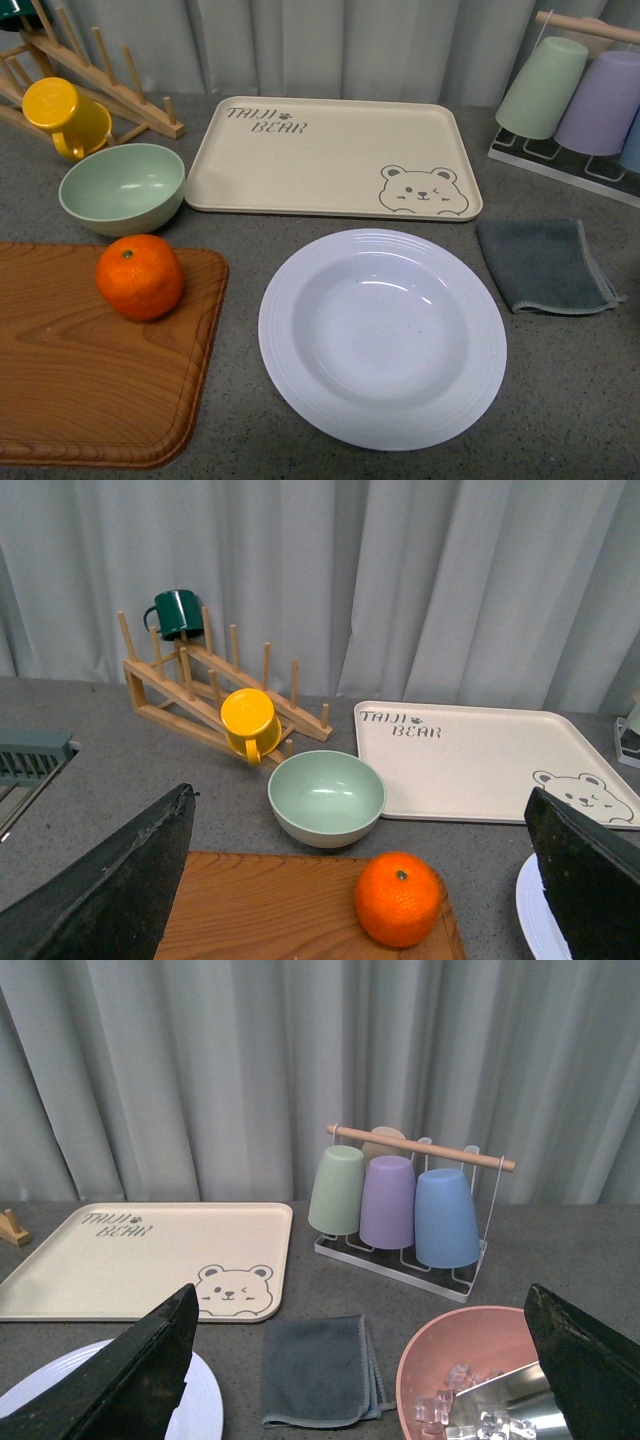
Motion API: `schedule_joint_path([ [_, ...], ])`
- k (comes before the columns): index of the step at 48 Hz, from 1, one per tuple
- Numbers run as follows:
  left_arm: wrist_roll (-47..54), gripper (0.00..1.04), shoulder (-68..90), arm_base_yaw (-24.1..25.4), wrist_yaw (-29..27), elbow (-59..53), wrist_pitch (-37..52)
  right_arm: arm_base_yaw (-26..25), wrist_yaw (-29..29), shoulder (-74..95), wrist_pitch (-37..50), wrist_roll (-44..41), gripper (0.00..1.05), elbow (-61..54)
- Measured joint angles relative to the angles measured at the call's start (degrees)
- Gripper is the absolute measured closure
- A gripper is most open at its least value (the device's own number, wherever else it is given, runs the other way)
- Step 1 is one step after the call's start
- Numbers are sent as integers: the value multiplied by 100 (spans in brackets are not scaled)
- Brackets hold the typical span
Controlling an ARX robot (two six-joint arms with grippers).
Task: Place orange and plate with both arms
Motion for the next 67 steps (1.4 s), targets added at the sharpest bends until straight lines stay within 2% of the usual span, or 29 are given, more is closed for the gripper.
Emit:
schedule_joint_path([
  [56, 0, 6, 0, 0, 0, 0, 0, 0, 0, 0, 0, 0, 9, 0],
  [57, -74, 6, 48, -94, -208, 15, -76, 0, -2, 0, 0, 0, 9, 0],
  [59, -337, 6, 232, -382, -1241, 81, -374, 0, -2, 0, 0, 0, 9, 0],
  [61, -496, 6, 374, -509, -1757, 87, -549, 0, 13, 0, 0, 2, 9, 0],
  [63, -767, 6, 673, -487, -1768, 140, -684, 0, 15, 0, 0, 0, 9, 0],
  [67, -1051, 6, 2638, -457, -1558, 577, 1274, 0, 22, 2, 0, 2, 9, 0],
])
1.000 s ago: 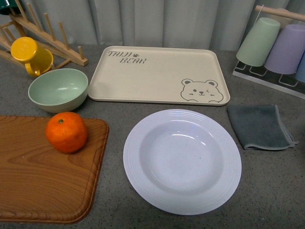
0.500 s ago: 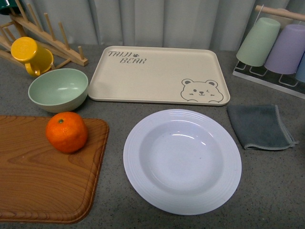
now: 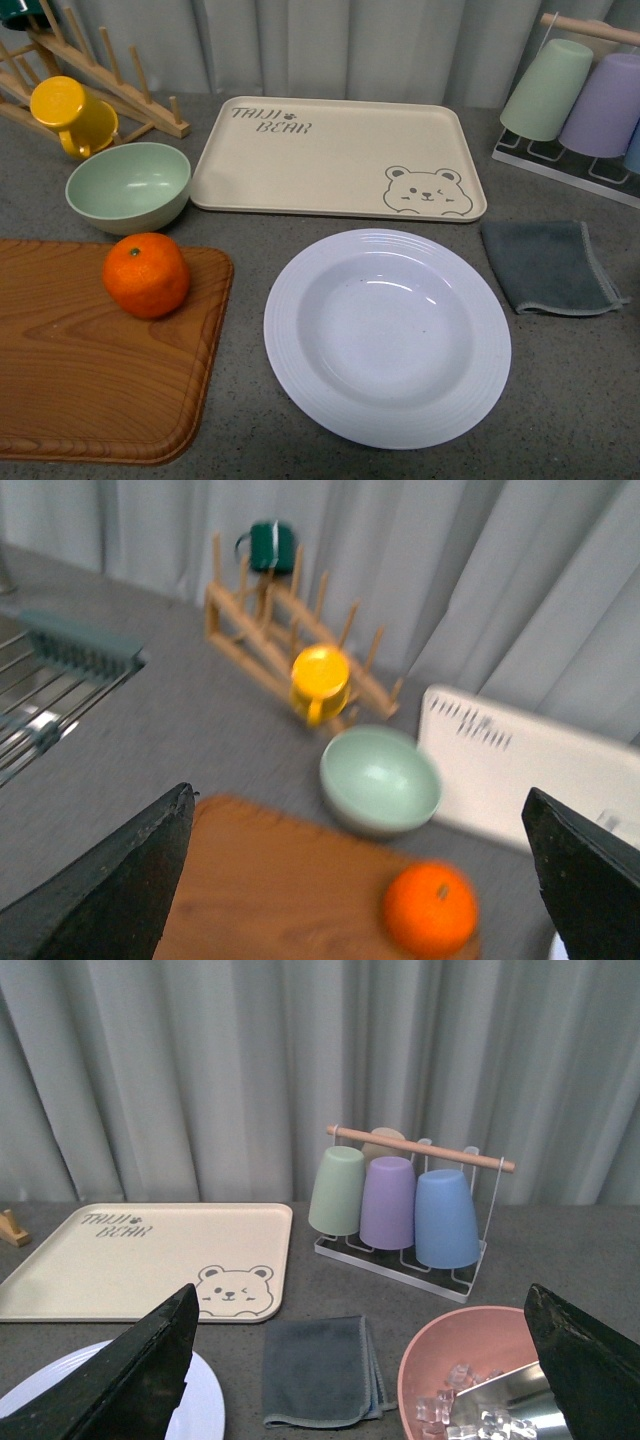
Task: Place orange and plate with both arms
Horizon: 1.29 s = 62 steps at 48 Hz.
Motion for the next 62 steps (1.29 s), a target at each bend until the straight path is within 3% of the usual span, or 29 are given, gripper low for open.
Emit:
schedule_joint_path([
  [2, -63, 6, 1578, -96, 94, 629, 1342, 0, -24, -2, 0, -2, 9, 0],
  [5, -96, 6, 3270, -350, 127, 1318, 2164, 0, -9, 0, 0, -2, 9, 0],
  [13, -205, 6, 5805, -772, 195, 1932, 2140, 0, -4, -2, 0, -2, 9, 0],
  [24, -326, 6, 6629, -844, 286, 2463, 1843, 0, -7, -2, 0, -2, 9, 0],
  [41, 26, 6, 7709, -863, 942, 3150, 1097, 0, -7, -2, 0, -2, 9, 0],
  [62, 129, 6, 8572, -704, 1054, 3576, 793, 0, -7, -2, 0, -2, 9, 0],
])
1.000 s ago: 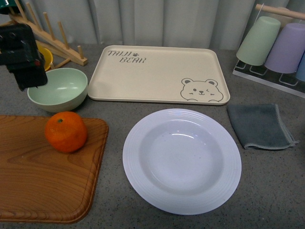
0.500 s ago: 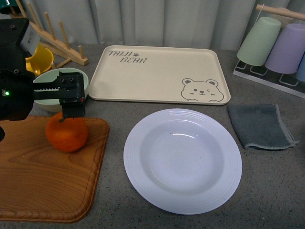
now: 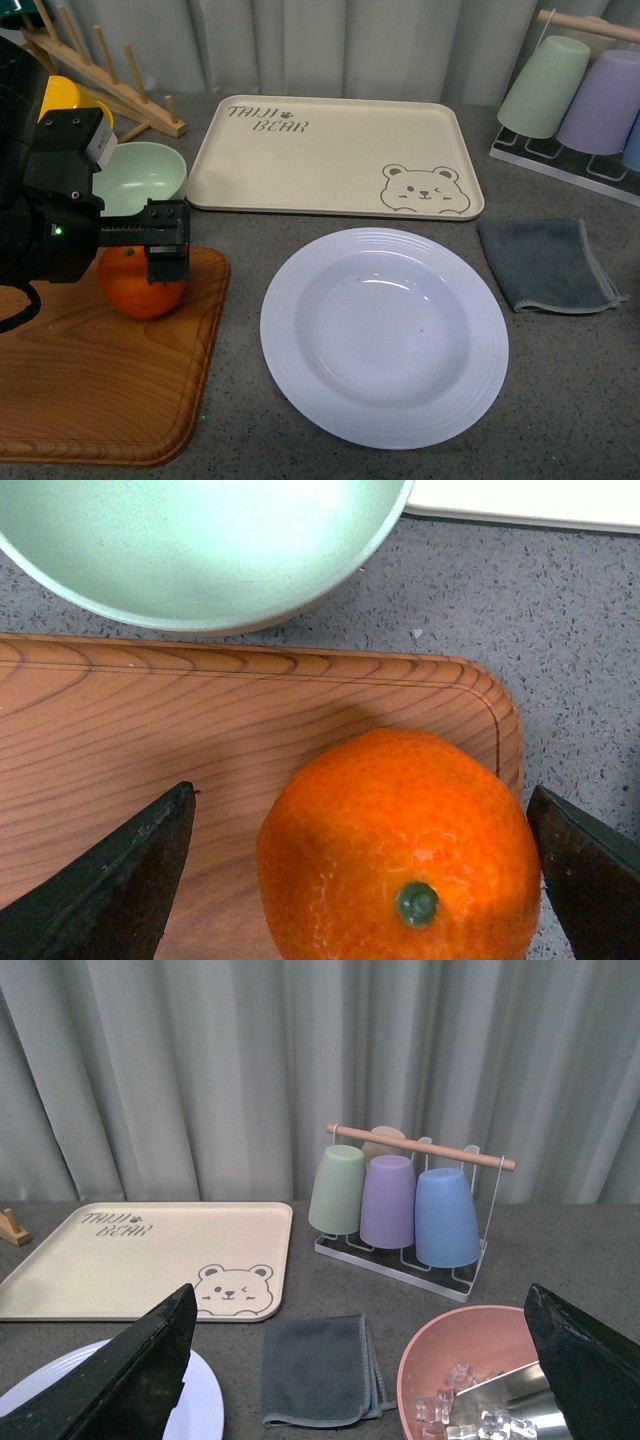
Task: Place orange and plate with both arms
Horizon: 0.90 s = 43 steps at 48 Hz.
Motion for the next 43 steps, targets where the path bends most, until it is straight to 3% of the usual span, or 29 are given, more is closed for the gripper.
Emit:
schedule_joint_path([
  [16, -4, 6, 133, -11, 122, 61, -118, 0, 0, 0, 0, 0, 9, 0],
  [27, -24, 31, 160, -22, 168, 85, -129, 0, 0, 0, 0, 0, 9, 0],
  [43, -107, 34, 116, -57, 168, 85, -162, 0, 0, 0, 0, 0, 9, 0],
])
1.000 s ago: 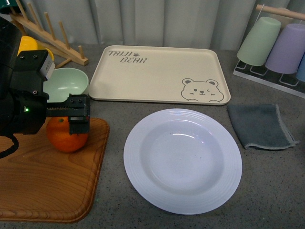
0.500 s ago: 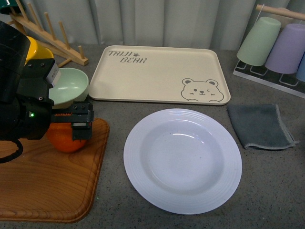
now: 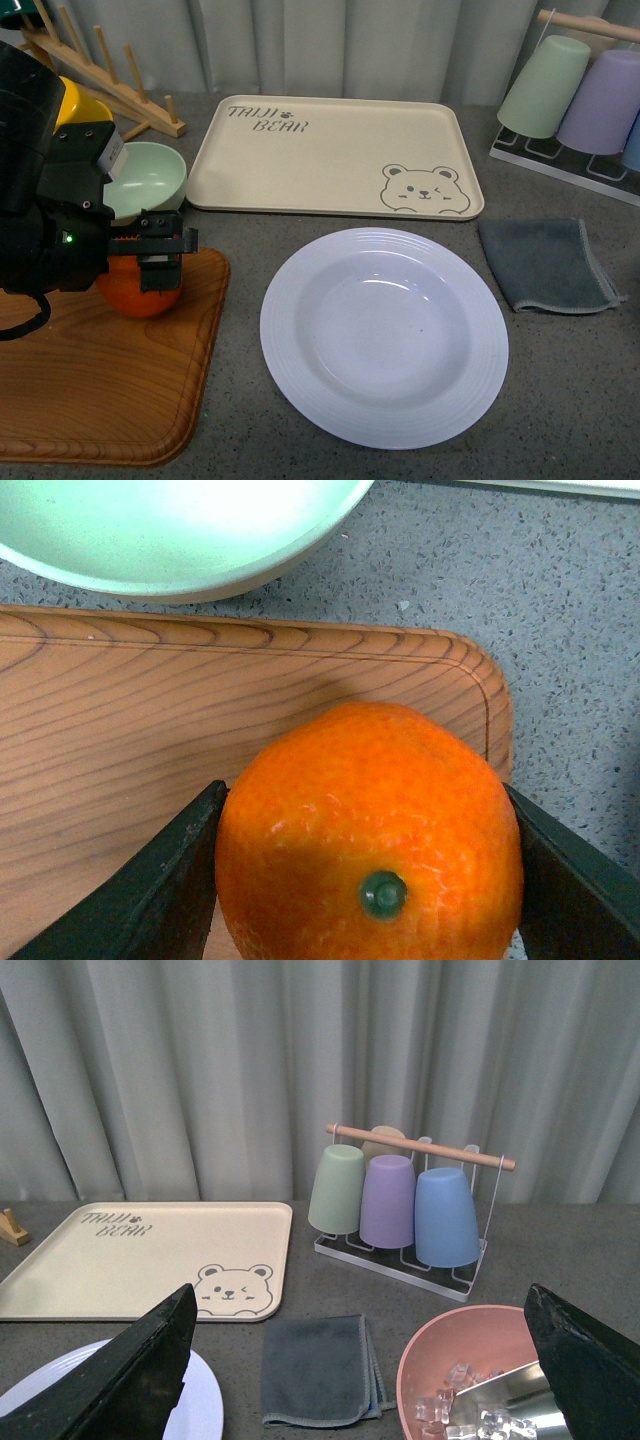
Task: Place orange and plate with both arms
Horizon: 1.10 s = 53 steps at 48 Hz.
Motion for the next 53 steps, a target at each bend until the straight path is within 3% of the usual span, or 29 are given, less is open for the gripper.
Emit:
schedule_joint_path([
  [13, -352, 34, -522, -492, -116, 103, -162, 0, 0, 0, 0, 0, 9, 0],
  [33, -1244, 34, -492, -1797, -216, 664, -280, 0, 0, 0, 0, 0, 9, 0],
  [53, -1849, 35, 57, -2439, -428, 723, -188, 0, 2, 0, 0, 0, 9, 0],
])
